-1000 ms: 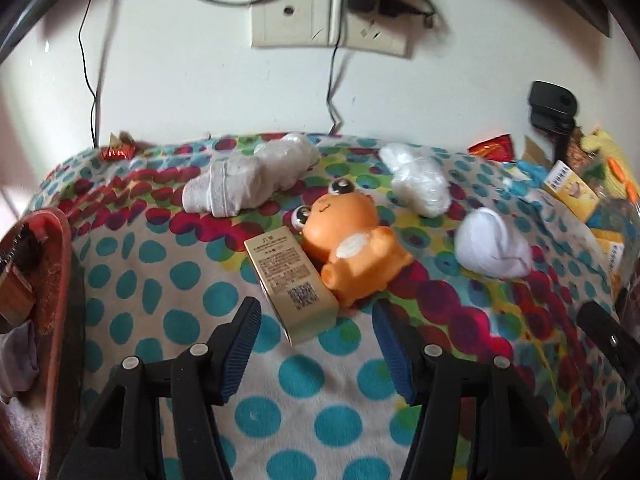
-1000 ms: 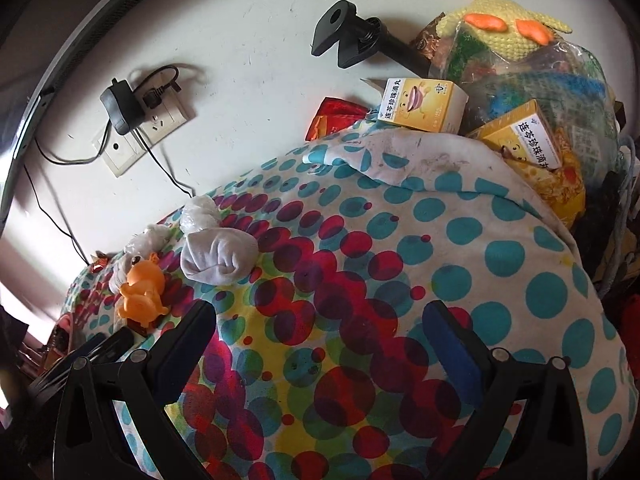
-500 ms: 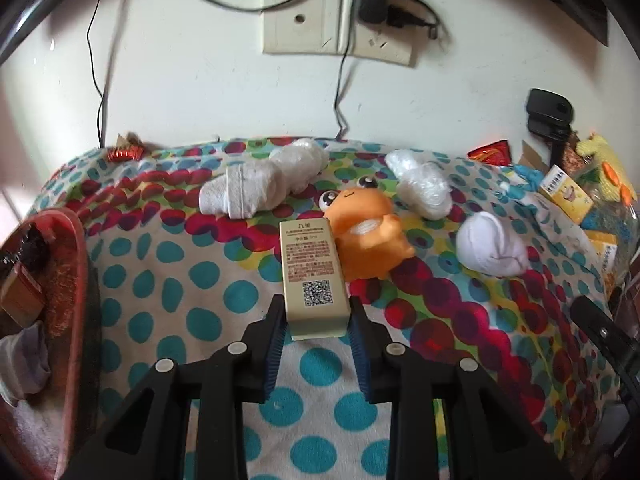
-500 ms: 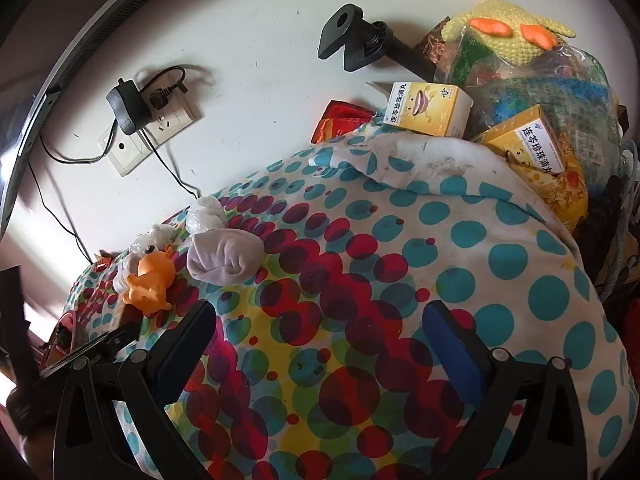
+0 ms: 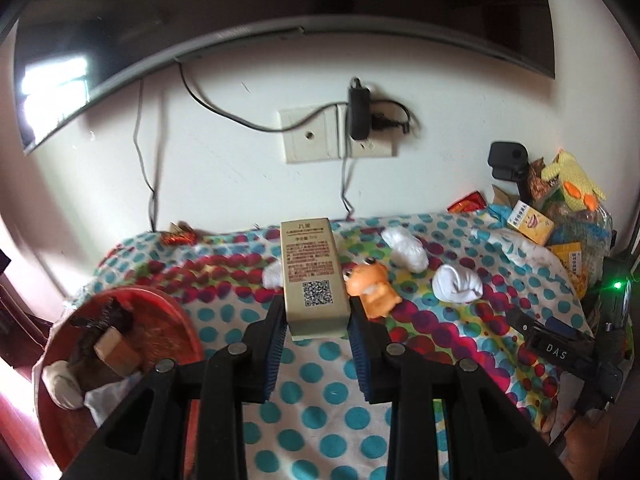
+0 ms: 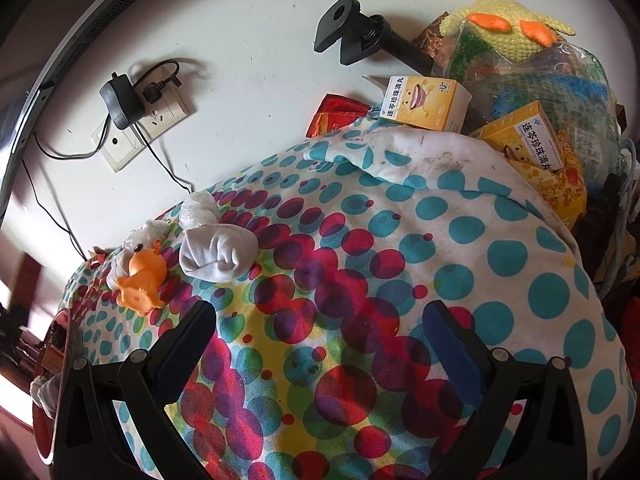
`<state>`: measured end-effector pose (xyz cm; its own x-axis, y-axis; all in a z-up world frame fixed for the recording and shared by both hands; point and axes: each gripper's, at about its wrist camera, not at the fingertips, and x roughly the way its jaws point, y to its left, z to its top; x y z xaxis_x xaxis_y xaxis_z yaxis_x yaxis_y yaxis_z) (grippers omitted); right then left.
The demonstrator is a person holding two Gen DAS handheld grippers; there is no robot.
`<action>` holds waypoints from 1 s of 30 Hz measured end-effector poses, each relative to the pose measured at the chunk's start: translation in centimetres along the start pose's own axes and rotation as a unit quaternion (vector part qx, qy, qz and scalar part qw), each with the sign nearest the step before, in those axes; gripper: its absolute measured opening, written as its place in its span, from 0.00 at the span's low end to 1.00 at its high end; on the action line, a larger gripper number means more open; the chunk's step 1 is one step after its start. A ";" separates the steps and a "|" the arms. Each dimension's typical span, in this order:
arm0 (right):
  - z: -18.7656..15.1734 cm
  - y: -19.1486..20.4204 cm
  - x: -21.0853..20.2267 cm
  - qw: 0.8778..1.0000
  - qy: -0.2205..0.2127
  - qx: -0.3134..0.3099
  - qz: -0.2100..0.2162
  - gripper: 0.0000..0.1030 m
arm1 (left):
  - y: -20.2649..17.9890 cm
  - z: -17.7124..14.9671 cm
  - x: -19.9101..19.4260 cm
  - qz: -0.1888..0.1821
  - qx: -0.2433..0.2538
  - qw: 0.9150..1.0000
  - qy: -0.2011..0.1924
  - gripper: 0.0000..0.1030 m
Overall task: Organize objects
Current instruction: 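Carry the cream box into the red tray and open the left gripper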
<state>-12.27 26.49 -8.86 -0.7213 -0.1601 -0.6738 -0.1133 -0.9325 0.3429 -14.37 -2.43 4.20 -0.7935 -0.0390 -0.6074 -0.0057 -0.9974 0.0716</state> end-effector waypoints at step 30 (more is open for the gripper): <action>-0.2 -0.1 0.4 1.000 0.009 0.005 0.015 1.00 | 20.7 -10.2 -6.8 0.091 -0.083 0.992 0.040 0.30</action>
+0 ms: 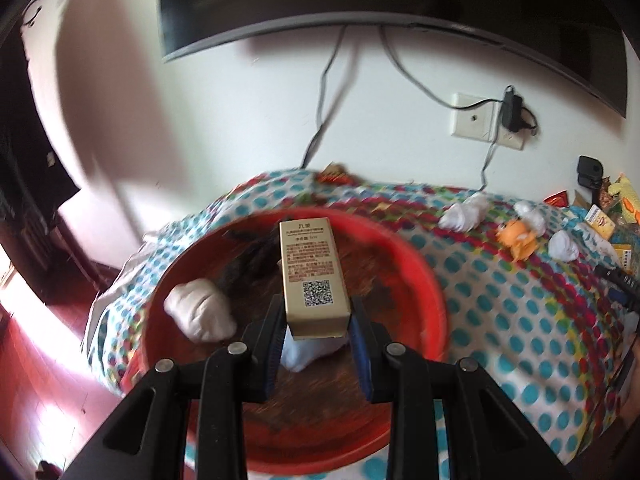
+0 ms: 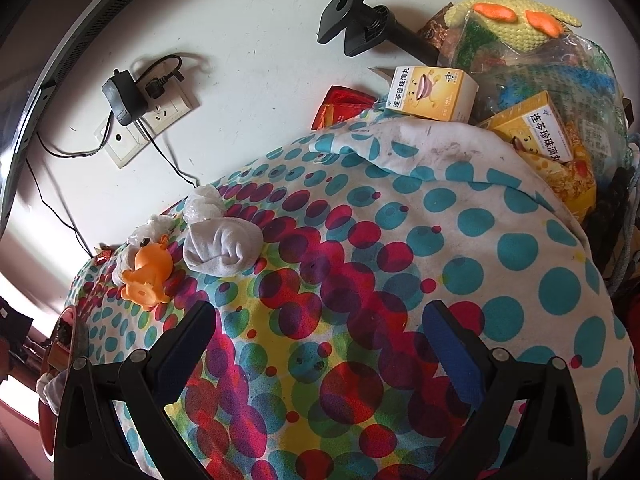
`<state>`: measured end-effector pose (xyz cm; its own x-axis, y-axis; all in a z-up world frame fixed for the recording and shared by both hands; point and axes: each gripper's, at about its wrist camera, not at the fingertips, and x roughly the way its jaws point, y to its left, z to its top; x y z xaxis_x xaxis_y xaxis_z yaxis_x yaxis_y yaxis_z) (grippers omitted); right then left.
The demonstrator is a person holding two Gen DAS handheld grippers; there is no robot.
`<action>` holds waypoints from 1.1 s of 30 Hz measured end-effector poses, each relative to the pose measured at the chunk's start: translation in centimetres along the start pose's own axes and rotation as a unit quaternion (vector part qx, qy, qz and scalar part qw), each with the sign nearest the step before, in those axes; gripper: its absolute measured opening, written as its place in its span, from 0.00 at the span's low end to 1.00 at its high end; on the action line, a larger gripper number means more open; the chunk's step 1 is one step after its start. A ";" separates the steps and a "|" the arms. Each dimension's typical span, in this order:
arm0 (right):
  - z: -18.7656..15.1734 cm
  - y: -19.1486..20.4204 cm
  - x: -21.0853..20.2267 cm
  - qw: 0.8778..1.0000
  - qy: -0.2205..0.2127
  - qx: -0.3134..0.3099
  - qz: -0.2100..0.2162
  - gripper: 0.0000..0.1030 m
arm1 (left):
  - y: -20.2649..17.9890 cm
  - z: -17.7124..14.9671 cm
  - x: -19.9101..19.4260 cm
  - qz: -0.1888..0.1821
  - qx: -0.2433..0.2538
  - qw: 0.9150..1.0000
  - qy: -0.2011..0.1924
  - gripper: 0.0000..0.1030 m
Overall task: Organize objects
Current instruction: 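Carry the cream box into the red tray and open the left gripper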
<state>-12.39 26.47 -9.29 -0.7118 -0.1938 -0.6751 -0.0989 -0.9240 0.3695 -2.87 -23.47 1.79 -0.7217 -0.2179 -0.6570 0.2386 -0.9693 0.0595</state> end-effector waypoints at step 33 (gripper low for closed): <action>0.0 0.0 0.2 1.000 0.006 0.000 0.004 1.00 | 5.6 -6.2 6.4 0.017 -0.011 0.996 0.086 0.30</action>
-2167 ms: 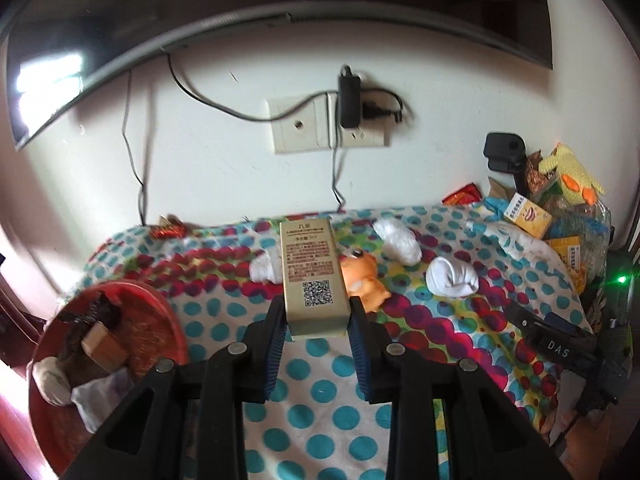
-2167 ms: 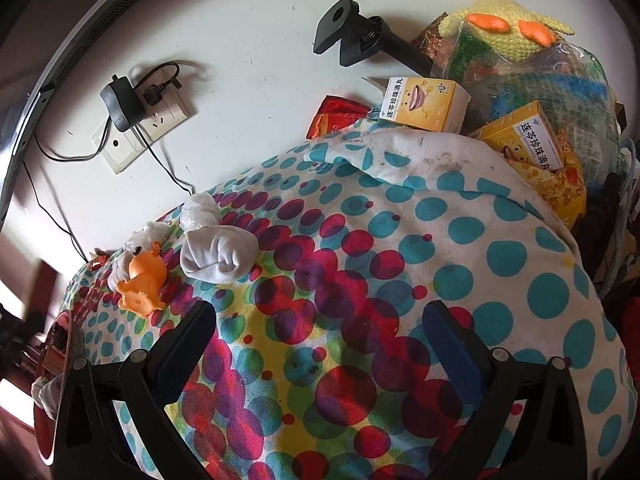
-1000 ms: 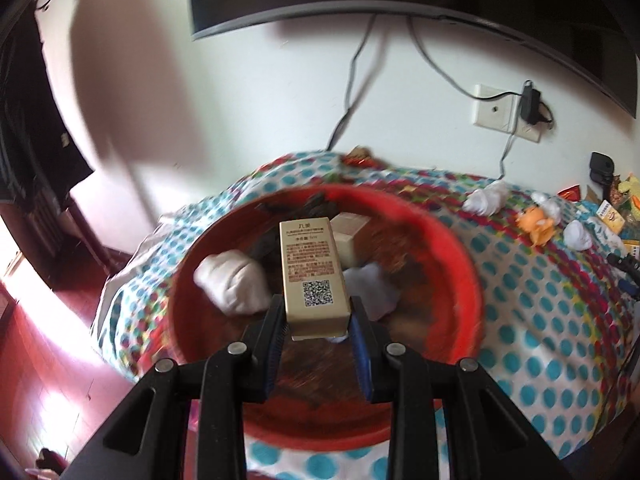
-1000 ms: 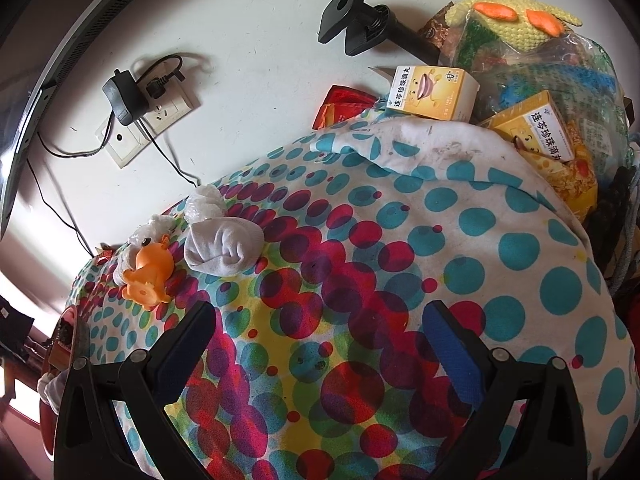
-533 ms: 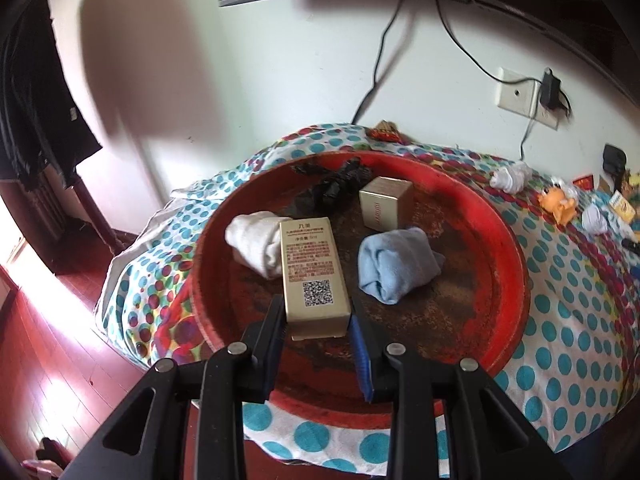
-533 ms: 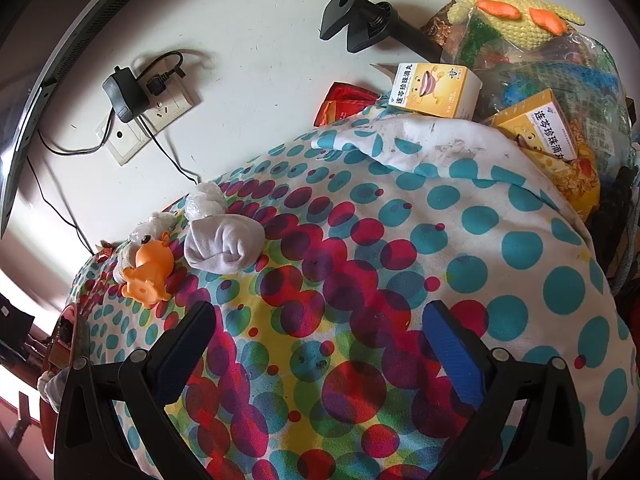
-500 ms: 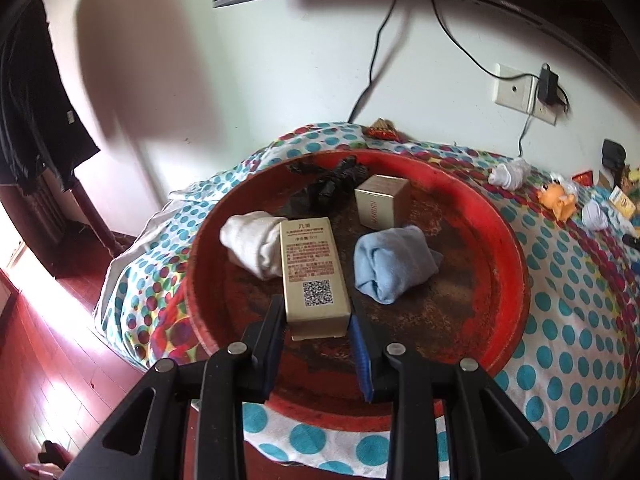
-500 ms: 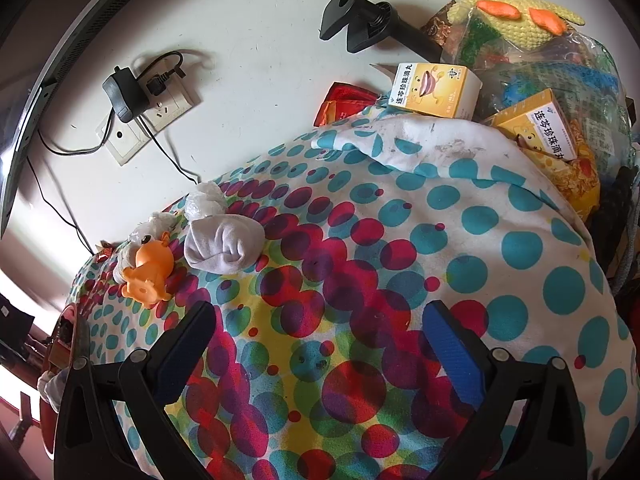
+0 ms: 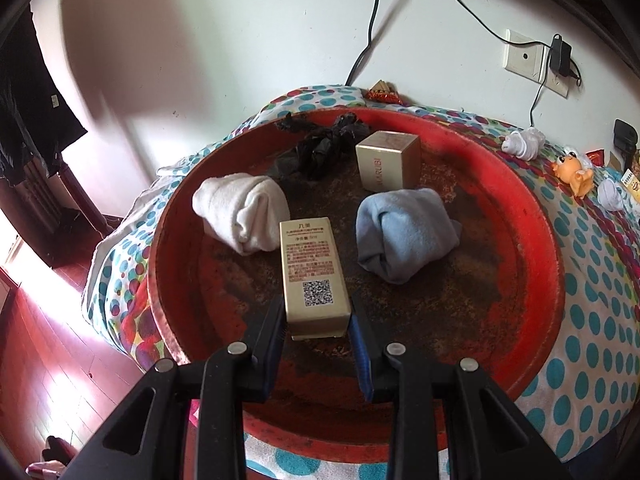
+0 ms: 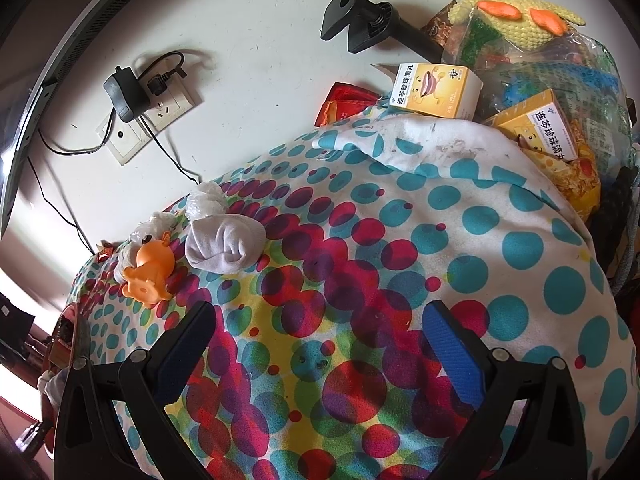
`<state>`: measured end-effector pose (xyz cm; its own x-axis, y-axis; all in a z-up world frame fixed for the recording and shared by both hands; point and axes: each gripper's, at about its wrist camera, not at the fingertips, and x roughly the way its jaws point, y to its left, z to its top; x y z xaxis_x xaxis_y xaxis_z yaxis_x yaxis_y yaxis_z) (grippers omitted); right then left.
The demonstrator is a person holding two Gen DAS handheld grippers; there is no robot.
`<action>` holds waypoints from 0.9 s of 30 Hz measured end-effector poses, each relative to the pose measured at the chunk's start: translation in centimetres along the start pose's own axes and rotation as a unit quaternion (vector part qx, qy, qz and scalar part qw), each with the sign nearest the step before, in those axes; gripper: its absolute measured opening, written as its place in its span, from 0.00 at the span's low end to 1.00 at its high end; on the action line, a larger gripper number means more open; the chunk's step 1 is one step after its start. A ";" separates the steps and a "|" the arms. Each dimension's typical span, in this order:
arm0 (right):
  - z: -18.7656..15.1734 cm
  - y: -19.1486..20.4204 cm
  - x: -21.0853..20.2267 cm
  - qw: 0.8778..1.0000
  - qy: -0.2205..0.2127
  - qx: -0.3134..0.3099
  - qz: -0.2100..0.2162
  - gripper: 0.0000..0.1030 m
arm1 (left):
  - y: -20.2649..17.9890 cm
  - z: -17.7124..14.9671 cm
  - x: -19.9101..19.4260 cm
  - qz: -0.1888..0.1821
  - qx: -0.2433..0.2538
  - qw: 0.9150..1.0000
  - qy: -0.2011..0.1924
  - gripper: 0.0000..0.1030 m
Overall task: Organize objects
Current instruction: 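Carry the cream box into the red tray and open the left gripper, then grasp the white rolled sock with the right gripper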
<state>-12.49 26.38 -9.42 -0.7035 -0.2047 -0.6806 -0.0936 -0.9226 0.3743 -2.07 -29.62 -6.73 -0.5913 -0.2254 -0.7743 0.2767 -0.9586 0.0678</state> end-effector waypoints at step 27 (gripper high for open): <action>0.0 3.2 0.2 0.996 -0.003 -0.079 -0.033 1.00 | -2.0 -5.1 -9.0 -0.108 -0.049 0.982 -0.148 0.55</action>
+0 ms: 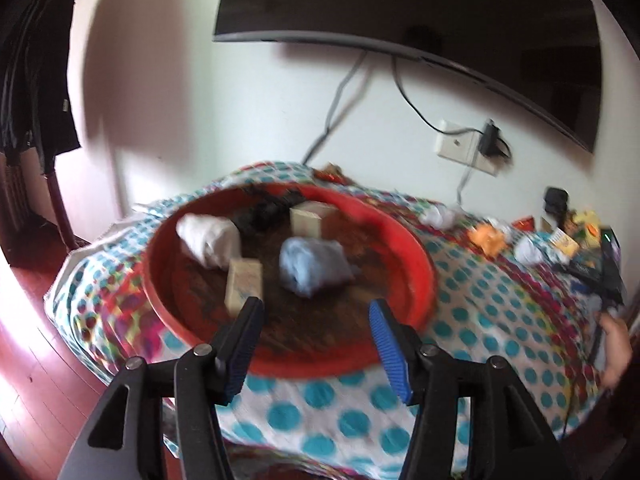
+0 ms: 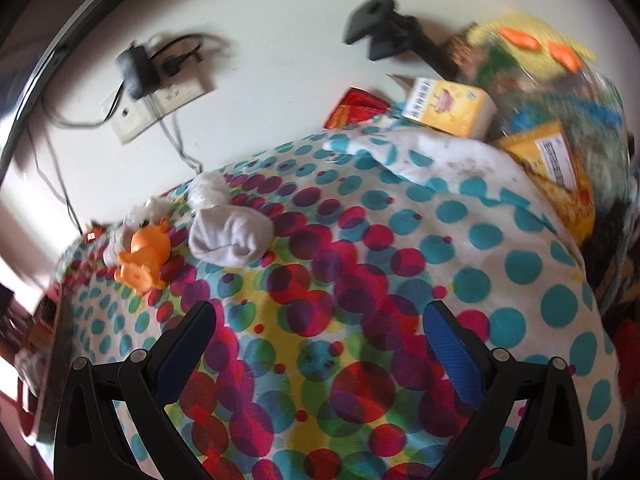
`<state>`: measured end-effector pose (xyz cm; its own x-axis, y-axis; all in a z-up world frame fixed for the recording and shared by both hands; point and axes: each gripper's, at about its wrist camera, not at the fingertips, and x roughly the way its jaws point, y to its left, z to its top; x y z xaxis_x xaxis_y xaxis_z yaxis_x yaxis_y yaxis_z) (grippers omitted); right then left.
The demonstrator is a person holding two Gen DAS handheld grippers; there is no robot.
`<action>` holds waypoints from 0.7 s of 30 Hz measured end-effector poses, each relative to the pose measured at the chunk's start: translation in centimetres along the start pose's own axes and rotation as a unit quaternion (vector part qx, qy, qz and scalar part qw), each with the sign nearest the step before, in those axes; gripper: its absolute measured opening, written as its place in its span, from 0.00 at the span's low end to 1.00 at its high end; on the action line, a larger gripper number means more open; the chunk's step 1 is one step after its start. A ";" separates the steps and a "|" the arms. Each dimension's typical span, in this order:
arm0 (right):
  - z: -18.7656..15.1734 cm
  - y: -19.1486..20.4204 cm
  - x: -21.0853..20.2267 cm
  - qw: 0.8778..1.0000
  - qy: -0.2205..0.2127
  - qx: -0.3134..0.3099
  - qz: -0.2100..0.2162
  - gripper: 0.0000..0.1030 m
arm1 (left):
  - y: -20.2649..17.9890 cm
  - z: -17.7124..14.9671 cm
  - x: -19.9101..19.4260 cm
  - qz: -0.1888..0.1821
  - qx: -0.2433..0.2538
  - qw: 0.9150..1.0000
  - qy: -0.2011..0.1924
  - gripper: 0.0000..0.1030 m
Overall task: Organize objects
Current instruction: 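Grasp the white rolled sock with the right gripper, then carry the white sock into the red tray and open the right gripper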
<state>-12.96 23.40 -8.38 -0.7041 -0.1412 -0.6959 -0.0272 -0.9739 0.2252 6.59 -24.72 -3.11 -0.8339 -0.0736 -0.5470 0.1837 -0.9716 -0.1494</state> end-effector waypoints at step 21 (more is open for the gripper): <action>4.1 7.5 7.0 0.993 0.039 -0.075 -0.080 0.52 | -5.4 -5.9 -0.3 -0.109 0.027 0.992 0.053 0.55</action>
<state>-20.94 15.87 -8.76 -0.6427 0.0089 -0.7661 -0.0239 -0.9997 0.0084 8.96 -18.07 -6.99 -0.7904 0.1614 -0.5910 -0.0262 -0.9727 -0.2307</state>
